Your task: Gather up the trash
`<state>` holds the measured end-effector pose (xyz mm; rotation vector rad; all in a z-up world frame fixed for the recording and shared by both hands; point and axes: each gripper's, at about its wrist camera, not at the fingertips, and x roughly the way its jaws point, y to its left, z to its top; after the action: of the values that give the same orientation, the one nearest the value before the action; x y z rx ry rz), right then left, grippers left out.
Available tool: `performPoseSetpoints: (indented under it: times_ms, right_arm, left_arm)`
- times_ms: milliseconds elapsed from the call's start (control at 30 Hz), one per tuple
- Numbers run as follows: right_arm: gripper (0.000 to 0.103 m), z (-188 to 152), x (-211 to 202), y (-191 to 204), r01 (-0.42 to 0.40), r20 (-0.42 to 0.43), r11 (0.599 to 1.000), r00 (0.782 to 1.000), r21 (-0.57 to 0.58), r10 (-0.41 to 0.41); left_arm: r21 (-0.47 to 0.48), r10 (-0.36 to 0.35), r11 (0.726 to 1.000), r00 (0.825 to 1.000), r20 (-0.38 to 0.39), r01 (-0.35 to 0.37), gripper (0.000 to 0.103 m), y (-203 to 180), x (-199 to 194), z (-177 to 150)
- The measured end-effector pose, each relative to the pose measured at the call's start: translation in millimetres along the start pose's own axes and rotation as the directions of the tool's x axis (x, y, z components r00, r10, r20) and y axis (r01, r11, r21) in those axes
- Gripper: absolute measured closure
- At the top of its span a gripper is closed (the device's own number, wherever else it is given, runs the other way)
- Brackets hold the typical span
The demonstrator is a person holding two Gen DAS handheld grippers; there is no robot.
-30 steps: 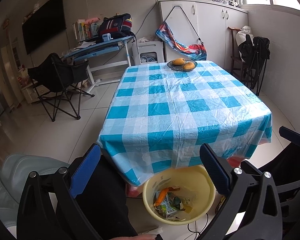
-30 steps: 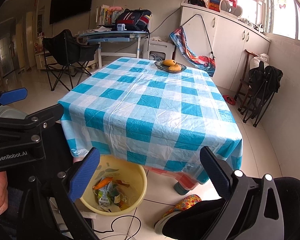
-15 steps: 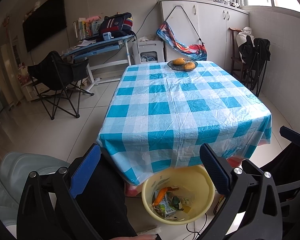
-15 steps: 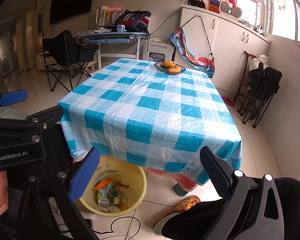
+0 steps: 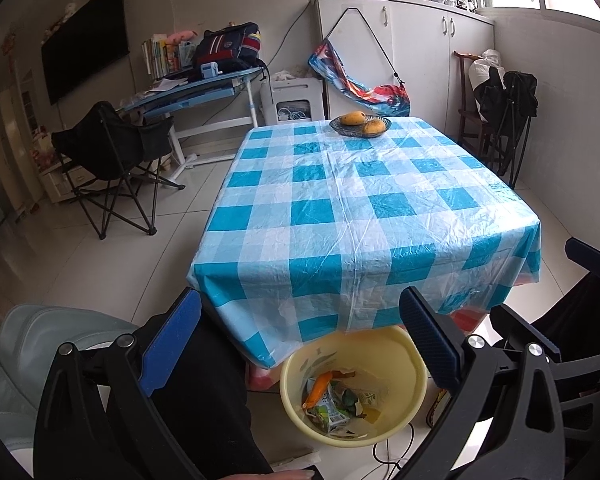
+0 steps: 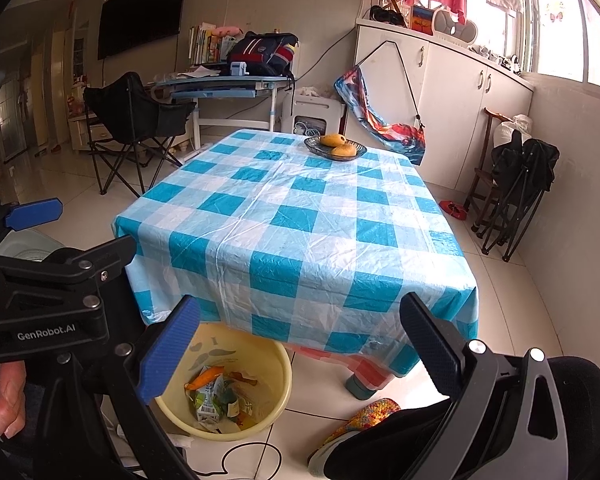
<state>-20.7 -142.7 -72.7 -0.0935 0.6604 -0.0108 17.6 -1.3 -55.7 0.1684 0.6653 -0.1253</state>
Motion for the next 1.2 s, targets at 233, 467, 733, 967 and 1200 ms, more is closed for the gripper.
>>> performPoseSetpoints:
  times_ms: [233,467,733,967,1200]
  right_arm:
    - [0.007,0.3,-0.2,-0.2,0.001,0.0,1.0,1.0,0.001,-0.001]
    - [0.007,0.6,-1.0,-1.2,0.002,-0.002,1.0,1.0,0.0,-0.002]
    - [0.007,0.8,-0.8,-0.4,0.002,-0.001,1.0,1.0,0.0,-0.002]
    - [0.007,0.8,-1.1,-1.0,0.002,-0.002,1.0,1.0,0.0,-0.002]
    - [0.007,1.0,-0.9,-0.4,0.002,-0.003,1.0,1.0,0.0,-0.002]
  left_arm:
    - [-0.001,0.0,1.0,1.0,0.0,0.0,0.007,-0.4,0.0,0.3]
    - [-0.012,0.004,1.0,1.0,0.005,-0.004,0.007,2.2,0.6,0.6]
    - [-0.021,0.008,1.0,1.0,0.008,-0.008,0.007,4.7,0.8,0.9]
    - [-0.02,0.011,1.0,1.0,0.009,-0.011,0.007,5.1,0.9,0.6]
    - [-0.018,0.008,1.0,1.0,0.008,-0.008,0.007,5.4,0.2,0.7]
